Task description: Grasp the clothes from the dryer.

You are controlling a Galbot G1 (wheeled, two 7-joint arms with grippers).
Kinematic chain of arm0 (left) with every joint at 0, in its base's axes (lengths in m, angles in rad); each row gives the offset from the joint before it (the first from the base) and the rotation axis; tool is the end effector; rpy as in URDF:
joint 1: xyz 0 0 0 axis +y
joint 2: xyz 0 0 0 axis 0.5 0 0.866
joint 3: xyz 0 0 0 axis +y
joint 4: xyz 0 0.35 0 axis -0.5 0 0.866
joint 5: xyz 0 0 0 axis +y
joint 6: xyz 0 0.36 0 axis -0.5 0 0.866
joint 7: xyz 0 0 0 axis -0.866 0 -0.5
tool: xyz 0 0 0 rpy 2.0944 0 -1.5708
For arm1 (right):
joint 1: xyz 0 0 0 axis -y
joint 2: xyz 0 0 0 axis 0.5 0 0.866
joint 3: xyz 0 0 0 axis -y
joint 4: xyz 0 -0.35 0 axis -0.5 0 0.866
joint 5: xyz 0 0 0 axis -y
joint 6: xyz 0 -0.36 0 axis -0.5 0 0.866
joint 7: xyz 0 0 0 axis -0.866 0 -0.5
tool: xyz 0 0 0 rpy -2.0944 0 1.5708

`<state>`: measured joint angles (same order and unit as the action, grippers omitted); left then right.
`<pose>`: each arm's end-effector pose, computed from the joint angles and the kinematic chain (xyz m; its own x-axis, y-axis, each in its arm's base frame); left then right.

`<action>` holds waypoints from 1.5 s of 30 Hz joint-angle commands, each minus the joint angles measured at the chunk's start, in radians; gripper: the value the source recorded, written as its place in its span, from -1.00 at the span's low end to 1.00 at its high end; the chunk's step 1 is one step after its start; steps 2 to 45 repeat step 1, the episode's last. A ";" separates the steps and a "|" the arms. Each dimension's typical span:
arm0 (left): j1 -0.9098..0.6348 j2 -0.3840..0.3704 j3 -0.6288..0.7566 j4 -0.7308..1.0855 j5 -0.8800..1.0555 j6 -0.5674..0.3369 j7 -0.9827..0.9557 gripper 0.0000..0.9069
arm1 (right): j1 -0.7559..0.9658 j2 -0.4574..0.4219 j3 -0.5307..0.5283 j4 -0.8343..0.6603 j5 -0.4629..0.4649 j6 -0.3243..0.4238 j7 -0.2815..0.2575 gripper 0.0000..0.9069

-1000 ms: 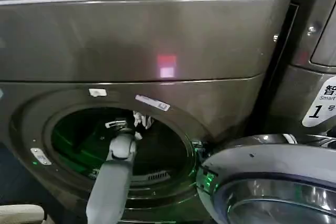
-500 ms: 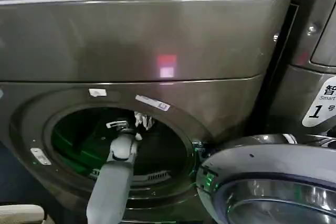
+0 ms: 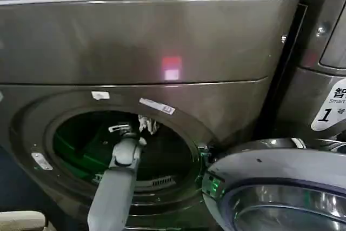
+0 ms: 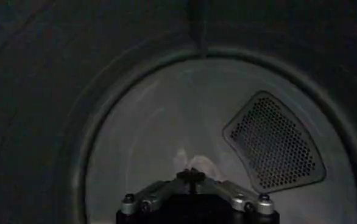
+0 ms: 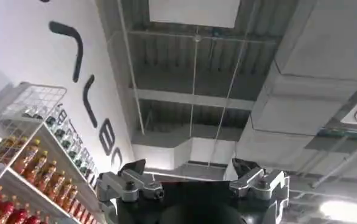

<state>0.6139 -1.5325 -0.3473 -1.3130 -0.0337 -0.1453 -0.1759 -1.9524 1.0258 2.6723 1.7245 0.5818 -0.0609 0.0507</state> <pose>0.4974 -0.0441 -0.2589 -0.9501 -0.0101 -0.3117 -0.0173 0.9996 0.0205 -0.1968 -0.4077 0.0925 -0.0480 0.6712 -0.7397 0.9868 -0.0826 -0.1390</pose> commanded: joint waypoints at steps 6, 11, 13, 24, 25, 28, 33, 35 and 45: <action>0.003 0.004 -0.001 -0.012 -0.020 0.013 0.001 -1.00 | 0.003 0.003 0.001 0.006 -0.005 -0.008 -0.020 1.00; 0.003 0.004 -0.001 -0.012 -0.020 0.013 0.001 -1.00 | 0.003 0.003 0.001 0.006 -0.005 -0.008 -0.020 1.00; 0.003 0.004 -0.001 -0.012 -0.020 0.013 0.001 -1.00 | 0.003 0.003 0.001 0.006 -0.005 -0.008 -0.020 1.00; 0.003 0.004 -0.001 -0.012 -0.020 0.013 0.001 -1.00 | 0.003 0.003 0.001 0.006 -0.005 -0.008 -0.020 1.00; 0.003 0.004 -0.001 -0.012 -0.020 0.013 0.001 -1.00 | 0.003 0.003 0.001 0.006 -0.005 -0.008 -0.020 1.00; 0.003 0.004 -0.001 -0.012 -0.020 0.013 0.001 -1.00 | 0.003 0.003 0.001 0.006 -0.005 -0.008 -0.020 1.00; 0.003 0.004 -0.001 -0.012 -0.020 0.013 0.001 -1.00 | 0.003 0.003 0.001 0.006 -0.005 -0.008 -0.020 1.00; 0.003 0.004 -0.001 -0.012 -0.020 0.013 0.001 -1.00 | 0.003 0.003 0.001 0.006 -0.005 -0.008 -0.020 1.00; 0.003 0.004 -0.001 -0.012 -0.020 0.013 0.001 -1.00 | 0.003 0.003 0.001 0.006 -0.005 -0.008 -0.020 1.00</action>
